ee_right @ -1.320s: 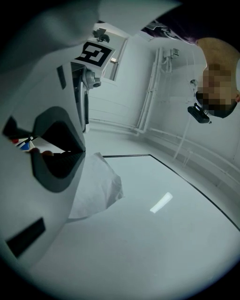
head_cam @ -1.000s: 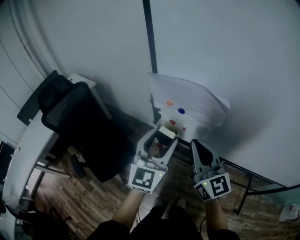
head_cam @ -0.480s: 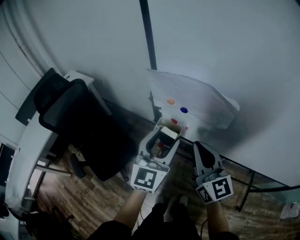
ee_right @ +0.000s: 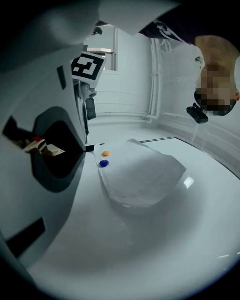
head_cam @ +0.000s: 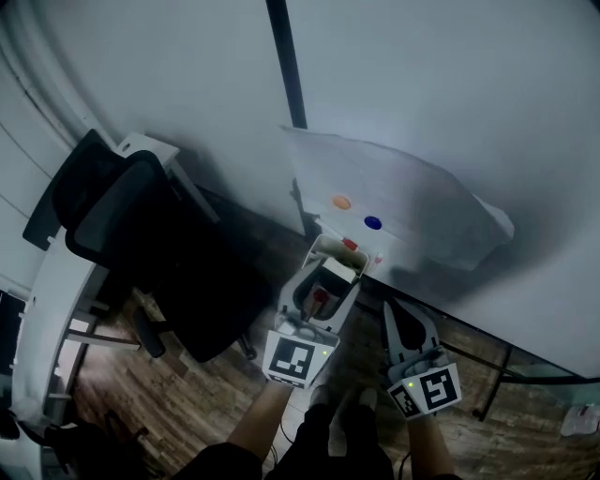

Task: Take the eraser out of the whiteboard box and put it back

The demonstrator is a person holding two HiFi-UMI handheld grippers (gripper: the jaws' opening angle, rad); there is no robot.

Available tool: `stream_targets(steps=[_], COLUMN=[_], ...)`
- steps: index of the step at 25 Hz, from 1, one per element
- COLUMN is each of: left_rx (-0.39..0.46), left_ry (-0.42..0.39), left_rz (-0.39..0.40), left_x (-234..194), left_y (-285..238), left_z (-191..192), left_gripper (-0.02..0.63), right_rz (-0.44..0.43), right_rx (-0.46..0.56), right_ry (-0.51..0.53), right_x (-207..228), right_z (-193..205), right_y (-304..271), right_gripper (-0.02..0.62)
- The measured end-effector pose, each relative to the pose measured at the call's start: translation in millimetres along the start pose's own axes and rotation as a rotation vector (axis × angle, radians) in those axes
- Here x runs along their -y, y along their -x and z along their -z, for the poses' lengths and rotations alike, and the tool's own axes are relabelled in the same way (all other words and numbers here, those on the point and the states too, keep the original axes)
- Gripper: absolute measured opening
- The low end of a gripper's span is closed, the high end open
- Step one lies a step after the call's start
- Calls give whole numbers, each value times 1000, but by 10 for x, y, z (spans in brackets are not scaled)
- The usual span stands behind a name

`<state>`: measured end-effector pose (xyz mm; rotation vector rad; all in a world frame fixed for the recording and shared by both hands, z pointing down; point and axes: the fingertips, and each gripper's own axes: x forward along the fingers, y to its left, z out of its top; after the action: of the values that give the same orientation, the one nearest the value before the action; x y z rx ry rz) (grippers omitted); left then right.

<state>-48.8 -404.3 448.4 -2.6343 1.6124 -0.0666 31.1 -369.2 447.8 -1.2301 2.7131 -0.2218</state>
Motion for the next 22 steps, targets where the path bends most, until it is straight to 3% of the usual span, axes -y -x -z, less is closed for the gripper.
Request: stream_targets(steps=[22], left_rx=[-58], left_ry=[27], left_rz=[-27], left_x=[-96], left_y=[-243], left_z=[690], left_gripper=[245], right_rz=[76], right_rx=[-59], right_ry=[-15], right_x=[341], right_z=[383], right_y=[170], right_gripper=[3])
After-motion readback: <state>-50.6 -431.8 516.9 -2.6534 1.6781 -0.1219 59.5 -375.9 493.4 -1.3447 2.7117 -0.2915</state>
